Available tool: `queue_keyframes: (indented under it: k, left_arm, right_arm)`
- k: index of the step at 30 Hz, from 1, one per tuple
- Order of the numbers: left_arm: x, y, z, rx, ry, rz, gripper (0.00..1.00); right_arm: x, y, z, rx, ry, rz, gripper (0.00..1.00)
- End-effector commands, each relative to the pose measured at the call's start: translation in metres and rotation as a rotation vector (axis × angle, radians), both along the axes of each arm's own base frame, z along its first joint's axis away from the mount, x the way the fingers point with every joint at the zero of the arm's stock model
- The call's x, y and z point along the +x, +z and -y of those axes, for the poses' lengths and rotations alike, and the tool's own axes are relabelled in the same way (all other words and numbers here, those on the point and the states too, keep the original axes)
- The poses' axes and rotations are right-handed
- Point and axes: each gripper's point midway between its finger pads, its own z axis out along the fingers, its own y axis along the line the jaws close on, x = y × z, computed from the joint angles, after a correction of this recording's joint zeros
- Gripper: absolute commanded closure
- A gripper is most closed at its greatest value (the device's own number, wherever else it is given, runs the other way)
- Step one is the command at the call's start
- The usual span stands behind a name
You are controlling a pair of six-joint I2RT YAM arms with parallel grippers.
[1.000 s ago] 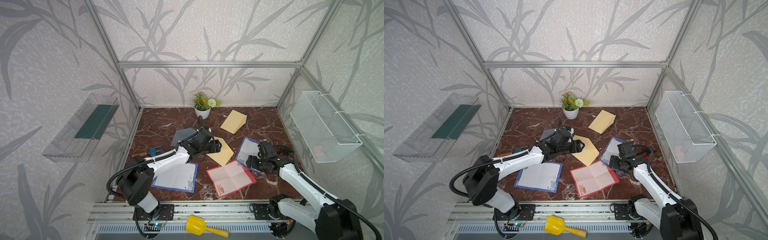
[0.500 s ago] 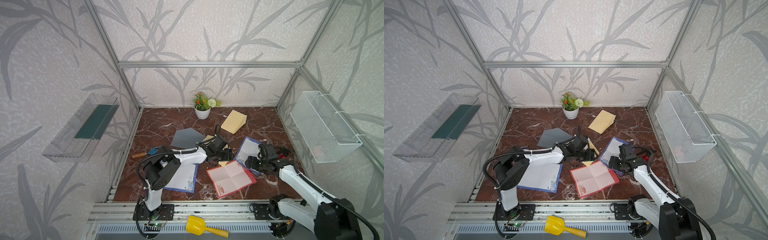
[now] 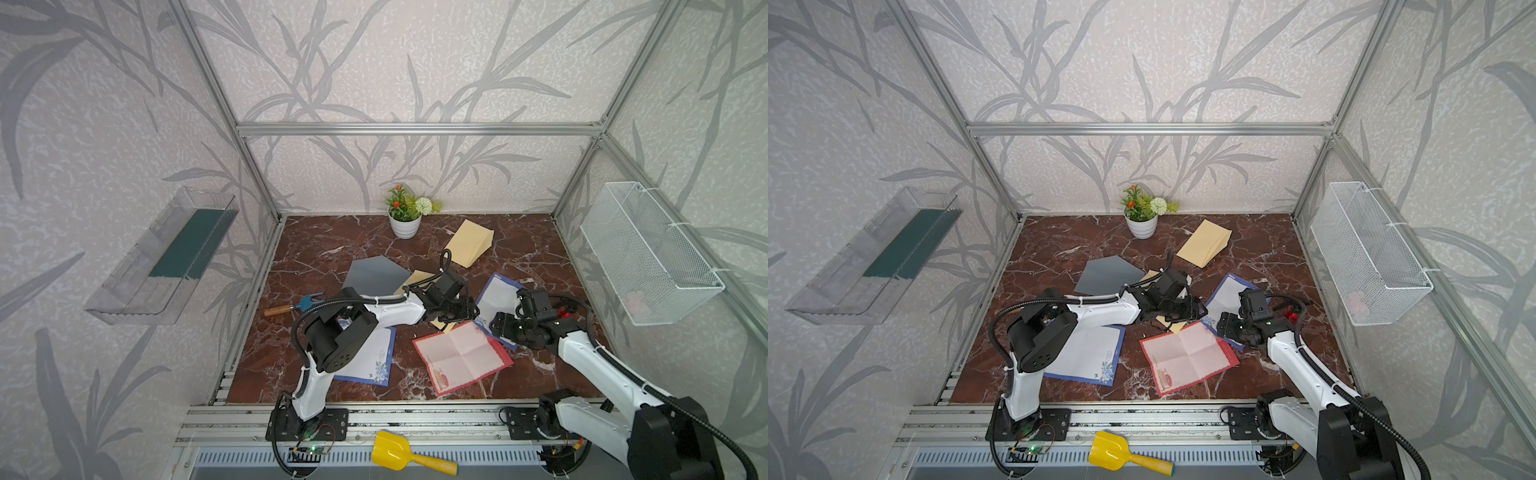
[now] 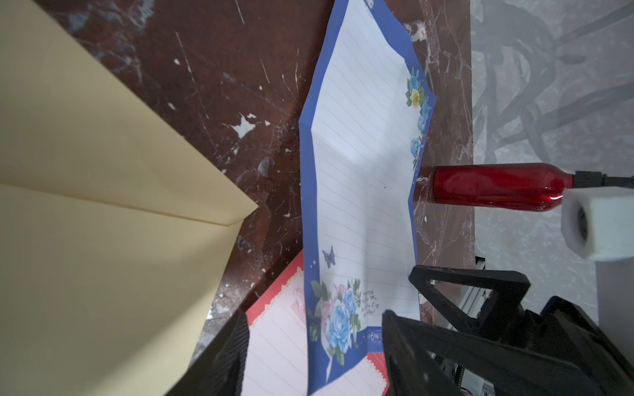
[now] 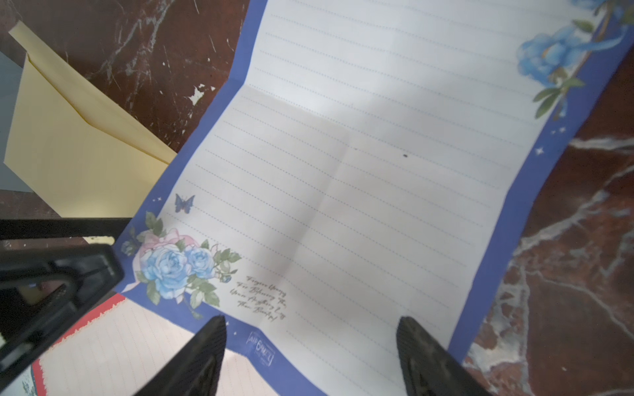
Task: Fold the letter paper in half and place it into the envelope
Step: Pick up the letter paper from the center of the board.
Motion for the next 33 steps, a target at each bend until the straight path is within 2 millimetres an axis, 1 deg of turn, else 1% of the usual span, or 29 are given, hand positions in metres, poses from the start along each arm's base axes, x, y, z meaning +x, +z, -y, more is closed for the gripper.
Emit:
queue_keyframes:
  k: [1,5,9,14,15,16,18,19,20,23,27,30,33]
  left_arm:
    - [0.000,0.004,0.011,-0.036,-0.002,-0.016,0.43]
    - [-0.001,0.004,0.016,-0.059,-0.005,-0.033,0.51]
    - [-0.002,0.006,0.020,-0.078,-0.009,-0.047,0.64]
    - [-0.003,0.009,0.020,-0.082,-0.018,-0.052,0.71]
    - [-0.004,0.009,0.020,-0.081,-0.020,-0.053,0.76]
    - [-0.004,0.009,0.021,-0.081,-0.025,-0.055,0.83]
    - [-0.006,0.009,0.021,-0.074,-0.034,-0.061,1.00]
    - [-0.006,0.009,0.019,-0.059,-0.041,-0.061,1.00]
    - [-0.006,0.009,0.016,-0.040,-0.052,-0.055,1.00]
    - [-0.005,0.013,-0.006,0.035,-0.084,-0.039,1.00]
    - [-0.005,0.035,-0.034,0.100,-0.170,0.009,1.00]
    - [-0.008,0.046,-0.053,0.146,-0.243,0.004,1.00]
    - [-0.006,0.053,-0.077,0.172,-0.286,-0.013,1.00]
  right_arm:
    - [-0.001,-0.003,-0.001,0.005,0.007,-0.001,0.22]
    - [0.000,-0.003,-0.001,0.008,0.005,0.001,0.22]
    - [0.001,-0.001,0.000,0.009,0.003,0.009,0.22]
    - [0.001,0.000,0.002,0.011,-0.006,0.019,0.22]
    - [0.002,0.001,0.002,0.011,-0.007,0.022,0.22]
    - [0.002,0.001,0.003,0.011,-0.008,0.025,0.22]
    - [0.003,0.003,0.003,0.013,-0.008,0.028,0.22]
    - [0.004,0.004,0.003,0.014,-0.008,0.032,0.22]
    - [0.004,0.005,0.004,0.012,-0.009,0.035,0.22]
    - [0.005,0.010,0.006,0.004,-0.003,0.048,0.22]
    - [0.009,0.022,0.009,-0.022,0.010,0.090,0.22]
    - [0.014,0.033,0.007,-0.023,0.035,0.108,0.22]
    - [0.020,0.045,-0.001,-0.001,0.087,0.128,0.22]
